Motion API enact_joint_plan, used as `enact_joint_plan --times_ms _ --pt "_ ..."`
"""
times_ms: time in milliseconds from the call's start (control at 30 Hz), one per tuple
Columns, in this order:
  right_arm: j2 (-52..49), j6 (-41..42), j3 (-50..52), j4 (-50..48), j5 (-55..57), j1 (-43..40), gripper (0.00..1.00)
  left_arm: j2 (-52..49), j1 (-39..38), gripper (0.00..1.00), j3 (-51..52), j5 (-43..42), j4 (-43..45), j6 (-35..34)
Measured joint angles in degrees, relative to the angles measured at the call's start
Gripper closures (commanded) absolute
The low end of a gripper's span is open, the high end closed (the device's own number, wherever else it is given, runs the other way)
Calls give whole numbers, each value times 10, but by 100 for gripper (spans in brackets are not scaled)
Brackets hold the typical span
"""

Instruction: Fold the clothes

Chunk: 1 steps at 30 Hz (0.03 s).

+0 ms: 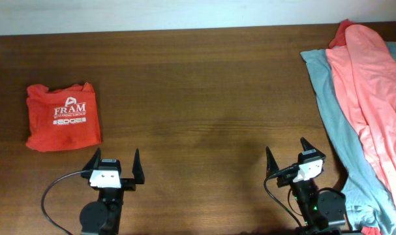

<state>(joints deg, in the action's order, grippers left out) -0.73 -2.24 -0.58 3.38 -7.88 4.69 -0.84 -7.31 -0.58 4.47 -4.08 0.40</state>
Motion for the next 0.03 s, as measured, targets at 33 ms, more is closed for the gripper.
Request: enact_joint_plan --times_ms 33 --pt "0 0 0 0 0 0 1 0 0 1 0 0 0 0"
